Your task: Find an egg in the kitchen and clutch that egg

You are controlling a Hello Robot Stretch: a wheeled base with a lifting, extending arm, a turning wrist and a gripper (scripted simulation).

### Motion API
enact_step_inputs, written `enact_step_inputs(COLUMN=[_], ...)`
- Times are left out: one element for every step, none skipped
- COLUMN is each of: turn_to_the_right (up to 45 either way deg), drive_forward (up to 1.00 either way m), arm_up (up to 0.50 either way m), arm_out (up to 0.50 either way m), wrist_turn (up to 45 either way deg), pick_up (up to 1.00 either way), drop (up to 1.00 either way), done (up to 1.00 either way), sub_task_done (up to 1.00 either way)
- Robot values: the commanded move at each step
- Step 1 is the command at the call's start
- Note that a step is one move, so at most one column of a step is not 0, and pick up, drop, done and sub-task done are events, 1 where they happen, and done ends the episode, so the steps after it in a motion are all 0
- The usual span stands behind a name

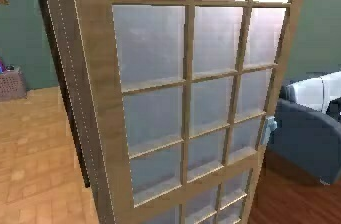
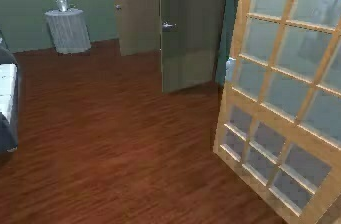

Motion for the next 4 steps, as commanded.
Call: enact_step_inputs(turn_to_the_right=[-45.0,-21.0,0.0,36.0], drive_forward=[0.0,0.0,0.75,0.0], arm_up=[0.0,0.0,0.0,0.0], arm_out=[0.0,0.0,0.0,0.0], wrist_turn=[0.0,0.0,0.0,0.0], pick_up=[0.0,0.0,0.0,0.0], drop=[0.0,0.0,0.0,0.0], done=[0.0,0.0,0.0,0.0], sub_task_done=[0.0,0.0,0.0,0.0])
